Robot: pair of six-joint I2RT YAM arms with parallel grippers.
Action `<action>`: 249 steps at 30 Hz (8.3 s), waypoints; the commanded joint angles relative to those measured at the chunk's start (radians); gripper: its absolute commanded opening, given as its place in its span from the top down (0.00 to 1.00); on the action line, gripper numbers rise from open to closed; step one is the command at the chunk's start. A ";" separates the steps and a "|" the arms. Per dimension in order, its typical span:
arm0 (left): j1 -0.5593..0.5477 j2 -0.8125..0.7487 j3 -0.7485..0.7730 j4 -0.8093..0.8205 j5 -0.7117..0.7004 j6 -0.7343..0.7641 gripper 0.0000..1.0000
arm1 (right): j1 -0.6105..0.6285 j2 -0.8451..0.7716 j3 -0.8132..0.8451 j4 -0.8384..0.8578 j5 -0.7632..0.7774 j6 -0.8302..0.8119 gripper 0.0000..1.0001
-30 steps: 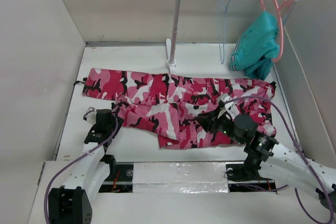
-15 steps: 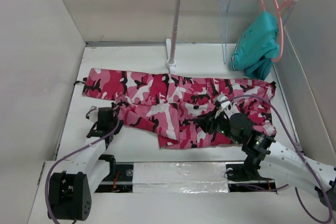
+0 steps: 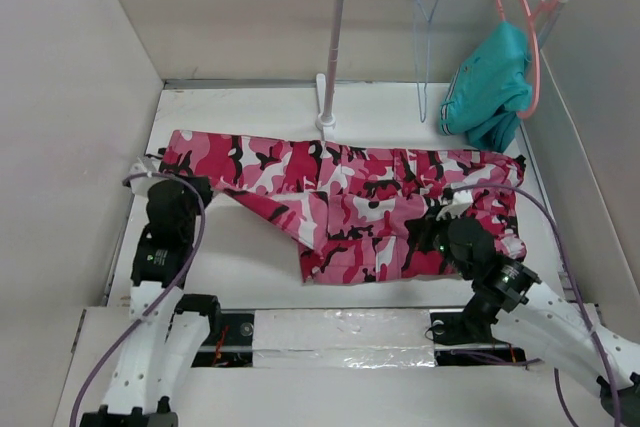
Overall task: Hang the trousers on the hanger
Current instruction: Flatten out the trousers at the center of the board, then fold the trousers at the center of the board.
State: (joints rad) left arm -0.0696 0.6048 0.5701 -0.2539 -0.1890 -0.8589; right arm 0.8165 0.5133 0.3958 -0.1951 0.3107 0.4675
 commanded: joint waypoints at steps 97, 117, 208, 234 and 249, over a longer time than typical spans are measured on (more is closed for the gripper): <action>0.212 0.653 0.526 -0.140 -0.454 0.198 1.00 | -1.197 0.649 0.604 -0.270 0.070 0.017 0.89; 0.174 1.265 1.002 -0.103 -0.412 0.334 0.83 | -1.168 1.090 0.867 -0.106 0.081 -0.036 0.31; 0.395 0.894 0.502 -0.005 -0.142 0.302 0.49 | -1.422 0.032 0.118 -0.138 -0.628 -0.208 0.09; -0.757 0.865 0.344 0.341 -0.184 0.199 1.00 | -1.521 0.301 0.014 0.020 -0.433 -0.066 0.00; -0.786 0.984 0.172 0.508 -0.145 0.153 1.00 | -1.600 0.610 -0.097 0.402 -0.657 0.075 0.01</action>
State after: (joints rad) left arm -0.8421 1.5978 0.7612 0.1867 -0.3225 -0.6834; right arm -0.7773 1.1080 0.3309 0.1028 -0.2878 0.4965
